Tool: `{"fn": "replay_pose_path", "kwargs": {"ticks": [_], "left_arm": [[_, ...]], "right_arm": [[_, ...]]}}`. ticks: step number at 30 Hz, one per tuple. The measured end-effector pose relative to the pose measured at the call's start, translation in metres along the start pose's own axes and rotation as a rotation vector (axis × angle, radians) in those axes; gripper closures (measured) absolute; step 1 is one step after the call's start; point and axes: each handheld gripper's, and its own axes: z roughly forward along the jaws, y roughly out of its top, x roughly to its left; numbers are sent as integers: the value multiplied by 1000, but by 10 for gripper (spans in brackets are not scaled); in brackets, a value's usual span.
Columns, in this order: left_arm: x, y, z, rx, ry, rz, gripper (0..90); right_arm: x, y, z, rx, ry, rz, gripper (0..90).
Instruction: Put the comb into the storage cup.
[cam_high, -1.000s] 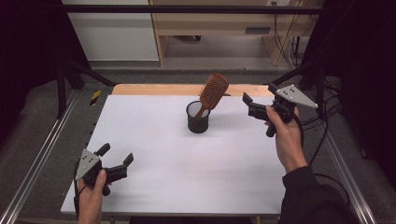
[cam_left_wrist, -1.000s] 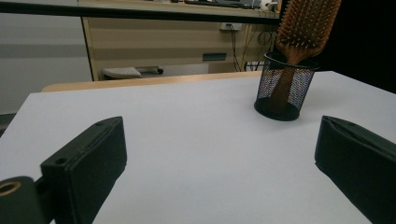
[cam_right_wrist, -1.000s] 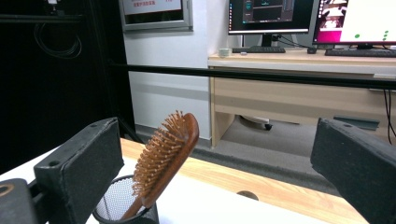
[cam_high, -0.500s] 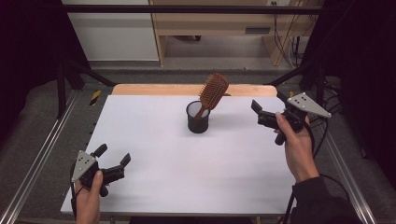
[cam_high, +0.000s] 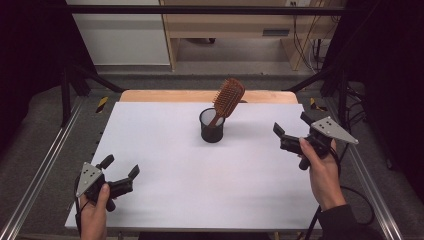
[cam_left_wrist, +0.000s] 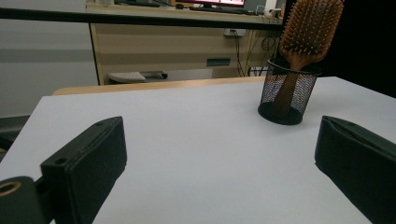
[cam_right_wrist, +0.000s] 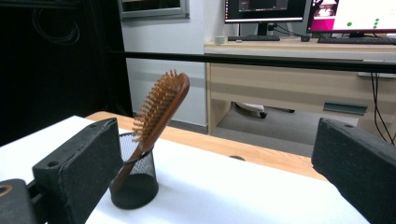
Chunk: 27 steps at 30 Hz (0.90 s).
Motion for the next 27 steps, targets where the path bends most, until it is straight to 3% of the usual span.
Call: {"fn": "replay_pose_path", "kwargs": {"ticks": [27], "left_arm": [[0,-3,-10,7,-7,7,21]], "right_arm": [[-17,-42,-36,23,-37,35,26]]}}
